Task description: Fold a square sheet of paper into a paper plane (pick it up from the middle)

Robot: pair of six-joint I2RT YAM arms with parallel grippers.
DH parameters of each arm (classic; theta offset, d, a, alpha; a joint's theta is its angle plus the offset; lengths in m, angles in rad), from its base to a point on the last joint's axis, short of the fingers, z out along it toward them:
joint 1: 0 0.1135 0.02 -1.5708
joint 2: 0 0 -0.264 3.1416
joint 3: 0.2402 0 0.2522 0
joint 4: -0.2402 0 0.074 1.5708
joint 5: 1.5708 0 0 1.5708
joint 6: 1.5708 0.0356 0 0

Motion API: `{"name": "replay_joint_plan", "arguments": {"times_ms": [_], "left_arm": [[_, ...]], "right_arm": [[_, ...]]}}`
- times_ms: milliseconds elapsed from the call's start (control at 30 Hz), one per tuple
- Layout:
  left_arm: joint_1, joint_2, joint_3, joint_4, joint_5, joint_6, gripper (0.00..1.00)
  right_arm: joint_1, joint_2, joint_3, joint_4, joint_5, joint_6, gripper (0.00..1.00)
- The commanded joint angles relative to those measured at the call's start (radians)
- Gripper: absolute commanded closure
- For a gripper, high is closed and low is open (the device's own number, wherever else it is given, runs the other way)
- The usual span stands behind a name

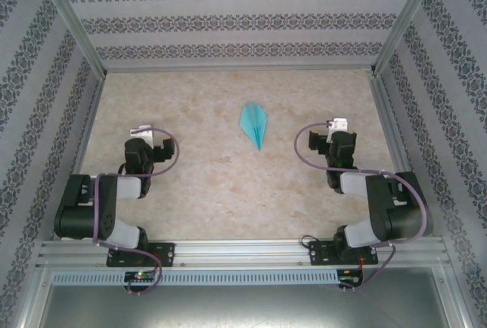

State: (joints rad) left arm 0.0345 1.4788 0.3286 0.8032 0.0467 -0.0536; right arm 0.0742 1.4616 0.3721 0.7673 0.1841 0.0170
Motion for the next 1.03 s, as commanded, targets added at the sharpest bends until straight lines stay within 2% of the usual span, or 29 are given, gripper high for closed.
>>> {"name": "replay_joint_plan", "arguments": {"times_ms": [0, 67, 233, 400, 633, 933, 1000], "left_arm": [[0.000, 0.032, 0.020, 0.109, 0.040, 0.034, 0.00], [-0.002, 0.061, 0.035, 0.106, 0.040, 0.034, 0.00], [-0.005, 0.079, 0.062, 0.063, 0.016, 0.028, 0.00], [-0.029, 0.081, 0.080, 0.035, -0.059, 0.035, 0.00], [-0.032, 0.083, 0.091, 0.011, -0.009, 0.053, 0.00], [-0.033, 0.086, 0.094, 0.010, -0.010, 0.054, 0.00], [-0.032, 0.084, 0.092, 0.011, -0.008, 0.054, 0.00]], "right_arm": [[-0.010, 0.028, -0.010, 0.148, -0.065, -0.018, 0.02], [-0.011, 0.051, -0.012, 0.179, -0.069, -0.014, 0.02], [-0.031, 0.038, 0.016, 0.101, -0.092, 0.002, 0.02], [-0.045, 0.042, 0.021, 0.099, -0.117, 0.011, 0.02], [-0.046, 0.042, 0.021, 0.097, -0.119, 0.012, 0.02], [-0.046, 0.039, 0.018, 0.100, -0.119, 0.011, 0.02], [-0.047, 0.036, -0.003, 0.132, -0.176, -0.010, 0.02]]}}
